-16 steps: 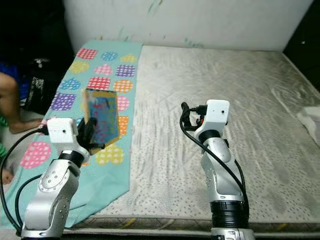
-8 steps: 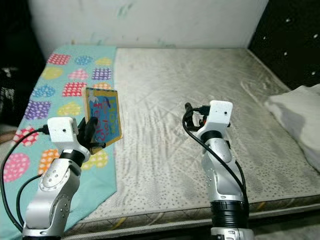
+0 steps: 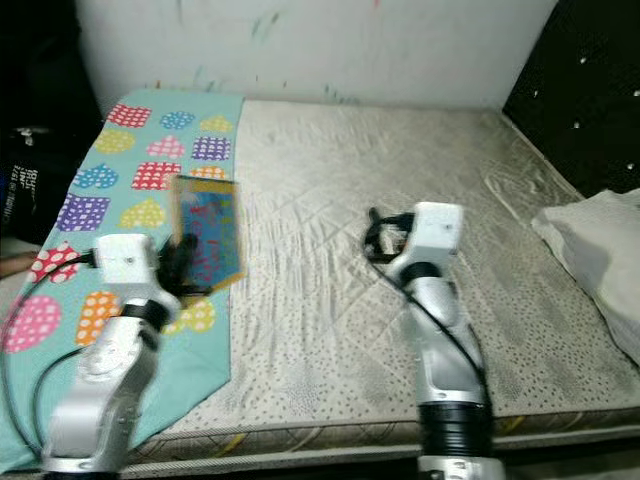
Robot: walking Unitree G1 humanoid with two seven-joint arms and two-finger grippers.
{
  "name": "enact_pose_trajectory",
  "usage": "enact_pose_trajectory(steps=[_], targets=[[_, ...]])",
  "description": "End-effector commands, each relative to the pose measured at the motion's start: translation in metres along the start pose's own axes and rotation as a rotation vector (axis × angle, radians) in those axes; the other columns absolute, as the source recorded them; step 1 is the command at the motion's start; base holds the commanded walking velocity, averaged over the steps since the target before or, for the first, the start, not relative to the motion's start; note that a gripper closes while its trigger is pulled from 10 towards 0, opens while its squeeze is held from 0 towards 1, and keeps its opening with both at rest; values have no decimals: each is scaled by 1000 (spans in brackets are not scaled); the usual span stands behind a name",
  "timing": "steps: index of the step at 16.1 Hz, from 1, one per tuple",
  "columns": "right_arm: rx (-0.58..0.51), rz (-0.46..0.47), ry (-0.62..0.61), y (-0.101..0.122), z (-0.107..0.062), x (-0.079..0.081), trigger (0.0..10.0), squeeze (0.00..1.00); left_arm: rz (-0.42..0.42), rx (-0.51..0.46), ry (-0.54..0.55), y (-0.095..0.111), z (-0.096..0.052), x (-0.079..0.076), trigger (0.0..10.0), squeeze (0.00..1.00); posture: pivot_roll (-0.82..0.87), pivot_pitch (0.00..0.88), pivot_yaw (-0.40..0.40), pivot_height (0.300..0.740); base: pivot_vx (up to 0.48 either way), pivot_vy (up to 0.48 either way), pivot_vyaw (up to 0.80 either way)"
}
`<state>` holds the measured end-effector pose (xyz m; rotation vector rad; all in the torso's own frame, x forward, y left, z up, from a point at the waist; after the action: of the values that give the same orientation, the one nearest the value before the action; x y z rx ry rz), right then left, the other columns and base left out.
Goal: Clean up the room
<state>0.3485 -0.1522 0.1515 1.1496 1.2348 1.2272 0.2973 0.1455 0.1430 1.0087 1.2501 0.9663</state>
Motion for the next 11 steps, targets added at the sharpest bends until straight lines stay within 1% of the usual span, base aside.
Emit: enact_pose_trajectory(steps=[1, 11], targets=[[0, -12, -23, 1, 0, -9, 10000, 0, -15, -19, -39, 4, 2, -10, 10000, 0, 21, 31, -30, 740, 0, -480, 0], [2, -23, -13, -1, 0, -7, 10000, 0, -22, -18, -38, 4, 3, -10, 10000, 0, 21, 31, -29, 740, 0, -480, 0]])
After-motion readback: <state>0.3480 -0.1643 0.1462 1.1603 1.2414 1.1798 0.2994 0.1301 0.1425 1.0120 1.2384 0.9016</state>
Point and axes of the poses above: a point about 5 cm out from each wrist's last joint towards the gripper, its own z axis pointing out of the wrist towards the gripper, its own y axis along the axis of the wrist's last joint, x = y × z, the point moved 2 cm from there along z, pointing out of the wrist towards the gripper, and after that the axes turned 8 degrees about -z, right-handed, at the moved point
